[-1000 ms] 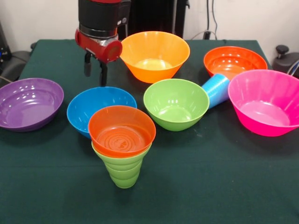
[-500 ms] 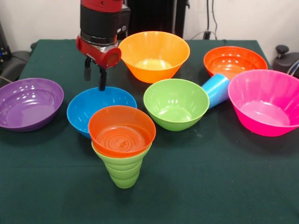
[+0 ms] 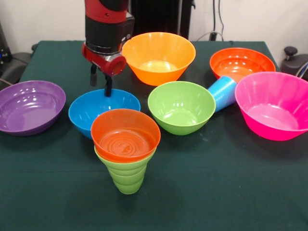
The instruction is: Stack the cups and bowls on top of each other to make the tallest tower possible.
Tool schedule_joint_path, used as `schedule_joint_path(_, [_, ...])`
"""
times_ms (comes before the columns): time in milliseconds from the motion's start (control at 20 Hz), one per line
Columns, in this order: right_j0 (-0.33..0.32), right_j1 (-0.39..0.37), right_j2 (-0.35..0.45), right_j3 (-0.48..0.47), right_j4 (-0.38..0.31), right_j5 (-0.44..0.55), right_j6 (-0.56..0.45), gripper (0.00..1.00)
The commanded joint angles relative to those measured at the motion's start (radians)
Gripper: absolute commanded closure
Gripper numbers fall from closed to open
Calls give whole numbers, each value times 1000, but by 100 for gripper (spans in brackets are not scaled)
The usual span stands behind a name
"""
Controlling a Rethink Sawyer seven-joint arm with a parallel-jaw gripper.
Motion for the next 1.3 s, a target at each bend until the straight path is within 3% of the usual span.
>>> schedule_joint_path(50, [-33, 57, 101, -3, -45, -77, 112, 0])
schedule_joint_path(550, [-49, 44, 120, 37, -59, -122, 122, 0])
schedule_joint_path(700, [-91, 40, 162, 57, -73, -163, 131, 0])
schedule_joint_path(1050, [-142, 26, 218, 56, -90, -140, 113, 0])
schedule_joint_path(1300, [-198, 20, 303, 75, -118, -170, 126, 0])
